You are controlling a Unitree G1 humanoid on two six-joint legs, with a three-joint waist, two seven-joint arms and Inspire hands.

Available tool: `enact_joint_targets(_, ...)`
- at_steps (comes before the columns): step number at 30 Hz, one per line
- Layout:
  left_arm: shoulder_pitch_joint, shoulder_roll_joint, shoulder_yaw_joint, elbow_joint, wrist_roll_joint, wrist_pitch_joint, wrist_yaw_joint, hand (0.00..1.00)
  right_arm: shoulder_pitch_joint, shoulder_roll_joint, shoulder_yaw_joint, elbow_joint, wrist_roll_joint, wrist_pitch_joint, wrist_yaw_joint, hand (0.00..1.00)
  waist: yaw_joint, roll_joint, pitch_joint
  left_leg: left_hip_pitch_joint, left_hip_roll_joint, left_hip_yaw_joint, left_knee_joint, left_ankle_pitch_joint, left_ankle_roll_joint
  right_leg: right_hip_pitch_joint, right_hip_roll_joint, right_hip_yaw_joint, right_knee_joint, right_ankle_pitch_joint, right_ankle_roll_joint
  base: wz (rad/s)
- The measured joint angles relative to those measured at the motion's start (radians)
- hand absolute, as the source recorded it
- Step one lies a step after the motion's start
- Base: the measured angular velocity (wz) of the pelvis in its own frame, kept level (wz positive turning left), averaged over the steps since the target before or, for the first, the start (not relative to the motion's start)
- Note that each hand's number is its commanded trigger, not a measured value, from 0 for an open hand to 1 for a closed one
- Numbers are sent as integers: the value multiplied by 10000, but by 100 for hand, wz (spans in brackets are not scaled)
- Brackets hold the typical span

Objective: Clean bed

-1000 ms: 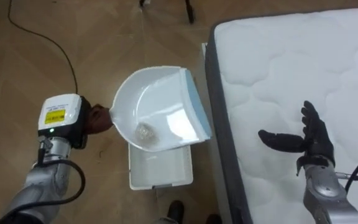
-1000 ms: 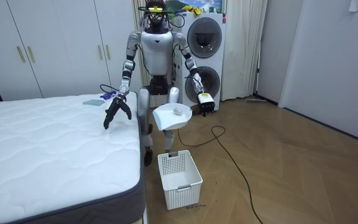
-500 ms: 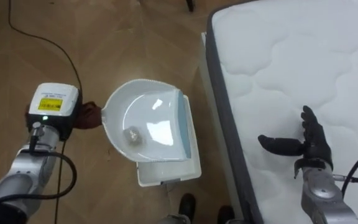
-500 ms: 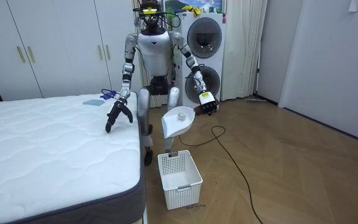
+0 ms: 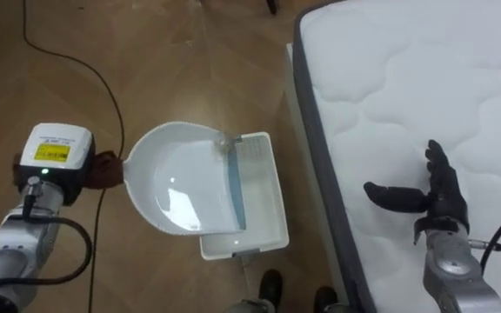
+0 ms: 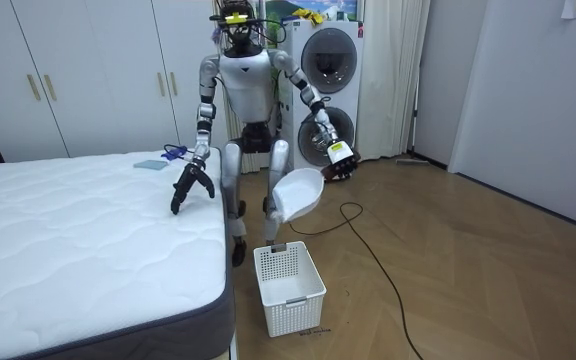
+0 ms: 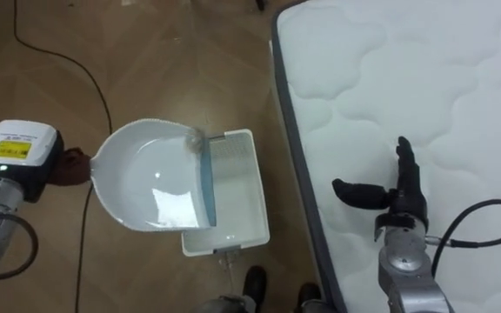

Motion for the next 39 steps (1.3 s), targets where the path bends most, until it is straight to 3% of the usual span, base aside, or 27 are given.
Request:
enact_joint_targets(3,2,141,7,112,482,1,-100,100,81,0,1,-104,-456,0,-180,0,-22,139,-2,-5,-17,-4,14,3,5,-32,17,-22,95,0,0,0)
enact_joint_targets(5,14,447,8,115,820,16,-115,100,383,-10,-3,-407,-929,0,-260,0,-16,232,-12,-6,-19,-18,14,2,5,-44,19,-1,111,0,-1,0)
enact_joint_targets(10,14,813,8,114,968,283,-253,100,476,-12,0,-456,-1063,0,-300,0,-43,363,-58,10,-41,-12,11,12,5,-44,-17,26,149,-38,13,0)
enact_joint_targets(20,237,829,5,95,1350,352,-782,100,699,-122,42,-753,-1047,-71,-786,0,-178,362,-57,18,-112,-56,46,18,-3,-47,-57,29,300,-129,16,2)
enact_joint_targets(30,403,847,21,69,1169,320,-717,100,796,-250,396,-731,-547,-84,-1034,0,-145,346,-56,-6,-159,-240,41,55,5,-25,-79,-110,275,-128,15,6)
enact_joint_targets(36,489,840,67,-90,1100,79,-232,100,825,-469,351,-714,-164,-141,-843,0,-15,278,-57,217,-160,-215,-56,71,22,151,-133,13,238,-129,17,0)
enact_joint_targets(39,582,826,225,-608,971,-128,-72,100,913,-497,353,-714,-56,-344,-580,0,18,171,-77,482,-112,-167,-131,67,28,507,-34,58,-51,-112,44,-5)
